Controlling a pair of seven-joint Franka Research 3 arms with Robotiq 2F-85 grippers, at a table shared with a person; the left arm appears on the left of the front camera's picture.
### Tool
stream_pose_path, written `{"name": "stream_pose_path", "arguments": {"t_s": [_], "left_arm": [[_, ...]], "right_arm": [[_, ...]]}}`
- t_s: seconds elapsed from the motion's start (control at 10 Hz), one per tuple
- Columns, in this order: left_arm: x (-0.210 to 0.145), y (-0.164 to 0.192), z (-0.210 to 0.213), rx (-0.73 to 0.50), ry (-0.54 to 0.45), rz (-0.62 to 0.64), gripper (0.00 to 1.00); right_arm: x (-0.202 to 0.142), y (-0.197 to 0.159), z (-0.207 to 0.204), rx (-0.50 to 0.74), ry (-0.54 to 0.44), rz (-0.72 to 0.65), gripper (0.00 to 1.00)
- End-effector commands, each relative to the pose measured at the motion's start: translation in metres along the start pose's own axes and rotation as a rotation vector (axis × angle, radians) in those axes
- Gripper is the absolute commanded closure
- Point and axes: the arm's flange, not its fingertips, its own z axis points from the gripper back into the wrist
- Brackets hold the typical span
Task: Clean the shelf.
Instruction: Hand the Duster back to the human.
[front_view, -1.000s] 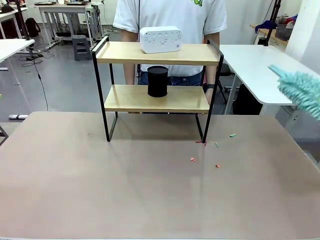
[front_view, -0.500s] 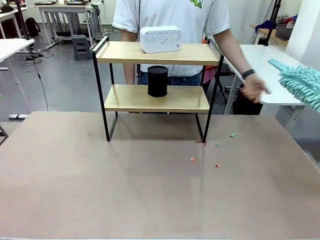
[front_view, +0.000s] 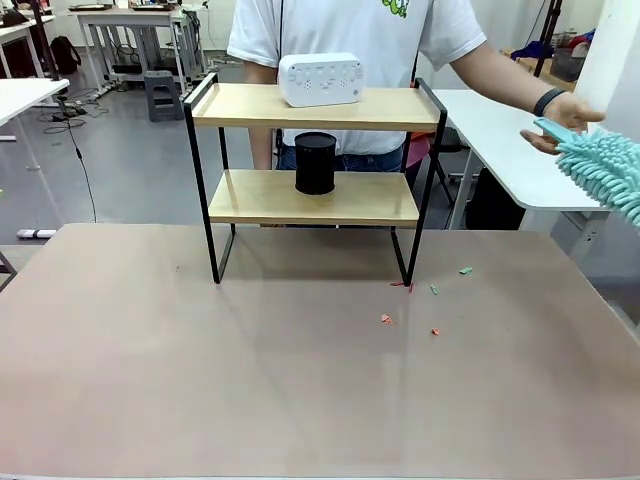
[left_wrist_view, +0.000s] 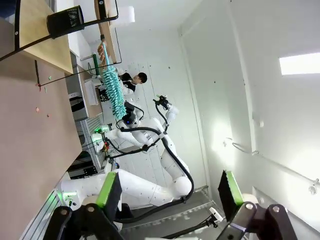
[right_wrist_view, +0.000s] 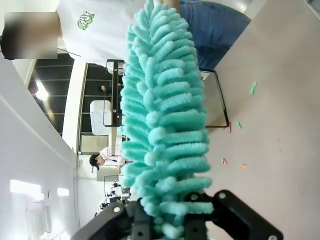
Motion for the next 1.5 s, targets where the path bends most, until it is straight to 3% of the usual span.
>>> {"name": "stream_pose_path", "arguments": {"t_s": [0.0, 0.6, 0.7, 0.8, 0.9, 1.4], "left_arm": [[-0.003, -0.003, 0.000, -0.003, 0.007, -0.004, 0.00], [-0.003, -0.003, 0.000, -0.003, 0.007, -0.004, 0.00], [-0.003, -0.003, 0.000, -0.003, 0.007, -0.004, 0.00], [-0.003, -0.003, 0.000, -0.003, 0.007, -0.004, 0.00], [-0.003, -0.003, 0.000, -0.003, 0.007, -0.004, 0.00], [-0.003, -0.003, 0.000, -0.003, 0.007, -0.004, 0.00]], "right_arm": [[-0.002, -0.002, 0.000, 0.002, 0.007, 0.025, 1.00], [-0.002, -0.002, 0.000, 0.002, 0.007, 0.025, 1.00], [0.000, 0.000, 0.000, 0.000, 0.001, 0.001, 0.30], [0.000, 0.002, 0.001, -0.002, 0.007, 0.006, 0.25], [-0.001, 0.003, 0.000, 0.001, 0.014, 0.010, 0.00], [-0.006, 0.014, 0.009, 0.047, 0.045, 0.034, 0.00]]}}
